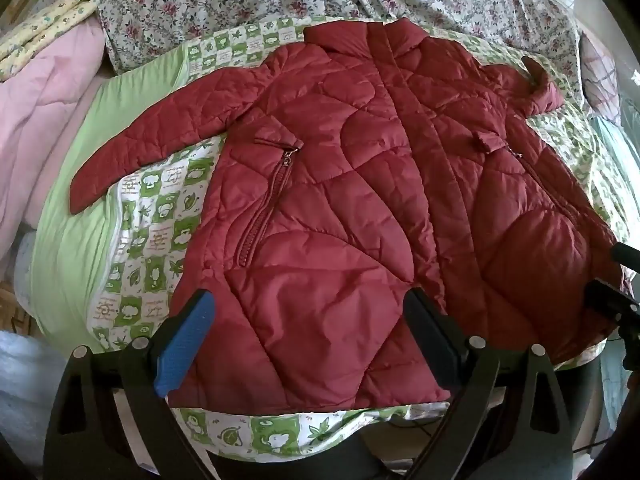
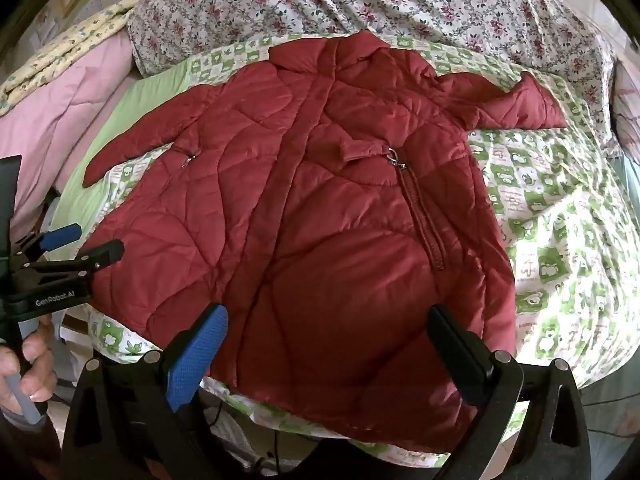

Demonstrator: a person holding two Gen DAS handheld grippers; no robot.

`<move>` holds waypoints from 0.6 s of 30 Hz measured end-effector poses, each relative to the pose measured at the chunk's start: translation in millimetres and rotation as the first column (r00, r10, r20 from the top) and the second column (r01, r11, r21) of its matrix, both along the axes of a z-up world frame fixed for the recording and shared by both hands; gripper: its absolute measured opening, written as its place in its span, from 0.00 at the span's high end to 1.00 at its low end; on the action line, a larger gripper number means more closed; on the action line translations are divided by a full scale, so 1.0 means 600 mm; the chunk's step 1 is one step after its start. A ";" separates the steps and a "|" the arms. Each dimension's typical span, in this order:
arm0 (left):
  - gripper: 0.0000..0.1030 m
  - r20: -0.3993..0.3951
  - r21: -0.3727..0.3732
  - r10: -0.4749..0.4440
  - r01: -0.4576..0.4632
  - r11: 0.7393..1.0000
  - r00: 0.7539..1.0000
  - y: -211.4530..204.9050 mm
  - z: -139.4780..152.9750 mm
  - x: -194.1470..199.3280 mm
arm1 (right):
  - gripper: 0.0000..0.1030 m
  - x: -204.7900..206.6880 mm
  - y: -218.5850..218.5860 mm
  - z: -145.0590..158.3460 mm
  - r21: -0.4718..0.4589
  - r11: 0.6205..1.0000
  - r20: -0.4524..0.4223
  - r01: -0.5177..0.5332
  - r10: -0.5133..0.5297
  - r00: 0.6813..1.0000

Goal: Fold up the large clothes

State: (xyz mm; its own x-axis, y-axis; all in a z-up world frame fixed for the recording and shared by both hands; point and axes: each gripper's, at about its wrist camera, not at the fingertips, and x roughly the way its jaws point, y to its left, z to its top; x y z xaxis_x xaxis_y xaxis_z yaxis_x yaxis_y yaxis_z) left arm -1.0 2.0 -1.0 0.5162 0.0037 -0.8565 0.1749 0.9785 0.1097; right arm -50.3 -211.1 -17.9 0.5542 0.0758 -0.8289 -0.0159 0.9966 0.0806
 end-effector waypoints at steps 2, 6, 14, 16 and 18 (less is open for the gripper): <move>0.07 0.001 -0.012 0.002 -0.002 1.000 1.000 0.000 0.000 0.000 | 0.03 0.000 -0.002 0.001 0.000 1.000 0.001 -0.002 0.002 1.000; 0.07 0.003 -0.014 0.000 0.000 1.000 1.000 0.002 -0.001 0.000 | 0.03 0.001 -0.007 0.002 -0.001 1.000 0.001 -0.008 0.008 1.000; 0.07 0.000 -0.008 0.005 -0.005 1.000 1.000 -0.003 0.001 0.000 | 0.03 0.001 0.003 0.004 0.001 1.000 0.003 0.002 -0.002 1.000; 0.07 0.001 -0.008 0.005 -0.005 1.000 1.000 -0.003 0.000 0.001 | 0.03 0.001 0.004 0.004 0.000 1.000 0.002 0.002 -0.002 1.000; 0.07 -0.002 -0.007 0.004 -0.004 1.000 1.000 -0.003 0.000 0.001 | 0.03 0.001 0.004 0.004 0.000 1.000 0.002 0.001 -0.001 1.000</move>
